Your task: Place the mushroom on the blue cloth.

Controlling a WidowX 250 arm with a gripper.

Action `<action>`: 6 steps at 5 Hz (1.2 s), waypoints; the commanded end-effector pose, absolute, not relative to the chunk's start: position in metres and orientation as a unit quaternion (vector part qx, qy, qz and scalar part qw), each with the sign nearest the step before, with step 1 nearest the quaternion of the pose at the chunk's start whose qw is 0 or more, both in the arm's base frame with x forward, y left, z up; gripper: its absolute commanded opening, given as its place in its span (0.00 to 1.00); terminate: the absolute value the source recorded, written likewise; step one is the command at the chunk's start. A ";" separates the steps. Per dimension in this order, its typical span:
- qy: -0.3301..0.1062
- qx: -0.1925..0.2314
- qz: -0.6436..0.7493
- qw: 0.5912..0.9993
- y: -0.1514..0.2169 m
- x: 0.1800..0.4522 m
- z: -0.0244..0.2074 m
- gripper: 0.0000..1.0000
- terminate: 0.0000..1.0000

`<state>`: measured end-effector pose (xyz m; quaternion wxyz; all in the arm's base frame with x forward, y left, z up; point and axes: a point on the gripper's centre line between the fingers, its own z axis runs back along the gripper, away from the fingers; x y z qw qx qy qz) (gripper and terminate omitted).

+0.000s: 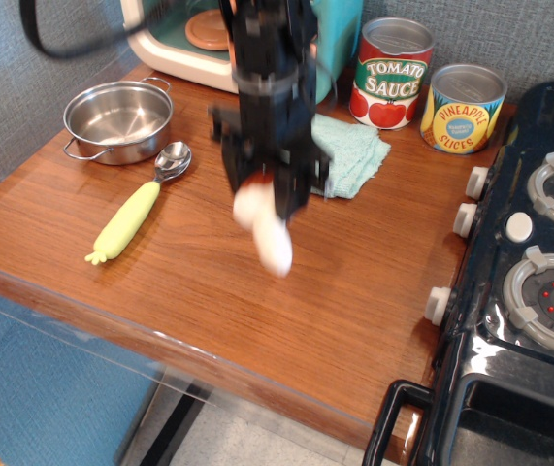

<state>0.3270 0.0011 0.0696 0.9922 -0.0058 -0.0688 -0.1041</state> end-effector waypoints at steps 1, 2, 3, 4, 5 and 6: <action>-0.107 -0.003 -0.076 0.991 0.010 0.400 0.103 0.00 0.00; -0.107 0.004 -0.067 0.992 0.011 0.425 0.099 0.00 0.00; -0.099 0.021 -0.057 0.993 0.021 0.446 0.089 0.00 0.00; -0.095 0.024 -0.055 0.994 0.025 0.448 0.084 1.00 0.00; -0.098 0.027 -0.059 0.993 0.024 0.447 0.088 1.00 0.00; -0.109 0.028 -0.064 0.992 0.021 0.443 0.099 1.00 0.00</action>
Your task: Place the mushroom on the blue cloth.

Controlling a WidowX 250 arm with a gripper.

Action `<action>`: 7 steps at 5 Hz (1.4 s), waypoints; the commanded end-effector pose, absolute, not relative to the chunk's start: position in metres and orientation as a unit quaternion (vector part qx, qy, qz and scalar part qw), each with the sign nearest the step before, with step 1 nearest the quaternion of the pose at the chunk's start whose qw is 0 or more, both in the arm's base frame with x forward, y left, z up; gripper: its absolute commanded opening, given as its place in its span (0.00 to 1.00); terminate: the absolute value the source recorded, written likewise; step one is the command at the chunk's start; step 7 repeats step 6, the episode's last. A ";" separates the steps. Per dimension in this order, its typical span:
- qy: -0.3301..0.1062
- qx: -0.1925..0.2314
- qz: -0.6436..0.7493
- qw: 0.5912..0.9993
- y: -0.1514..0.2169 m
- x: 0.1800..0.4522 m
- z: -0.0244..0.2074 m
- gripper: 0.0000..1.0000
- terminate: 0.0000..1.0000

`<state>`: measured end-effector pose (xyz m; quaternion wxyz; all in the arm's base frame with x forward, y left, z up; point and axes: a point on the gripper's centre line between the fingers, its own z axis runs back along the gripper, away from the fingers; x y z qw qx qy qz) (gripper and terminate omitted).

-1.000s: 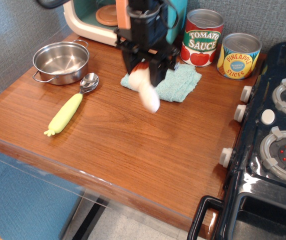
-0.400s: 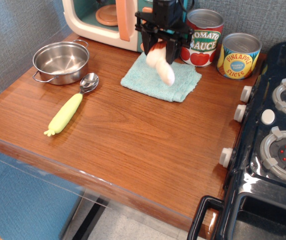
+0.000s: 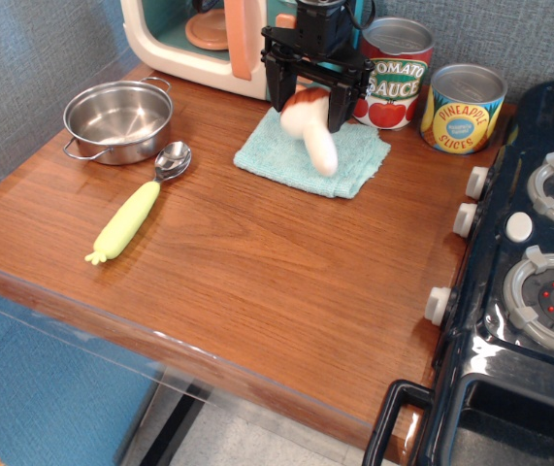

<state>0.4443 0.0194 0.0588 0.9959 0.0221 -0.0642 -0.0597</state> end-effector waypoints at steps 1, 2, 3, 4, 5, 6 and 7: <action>-0.124 0.025 -0.063 0.990 0.023 0.435 0.114 1.00 0.00; -0.137 0.019 -0.061 0.989 0.027 0.423 0.127 1.00 0.00; -0.133 0.019 -0.061 0.989 0.028 0.416 0.131 1.00 0.00; -0.108 0.064 -0.063 0.990 0.025 0.408 0.122 1.00 0.00; -0.108 0.064 -0.063 0.990 0.025 0.408 0.122 1.00 0.00; -0.108 0.064 -0.063 0.990 0.025 0.408 0.122 1.00 1.00; -0.108 0.064 -0.063 0.990 0.025 0.408 0.122 1.00 1.00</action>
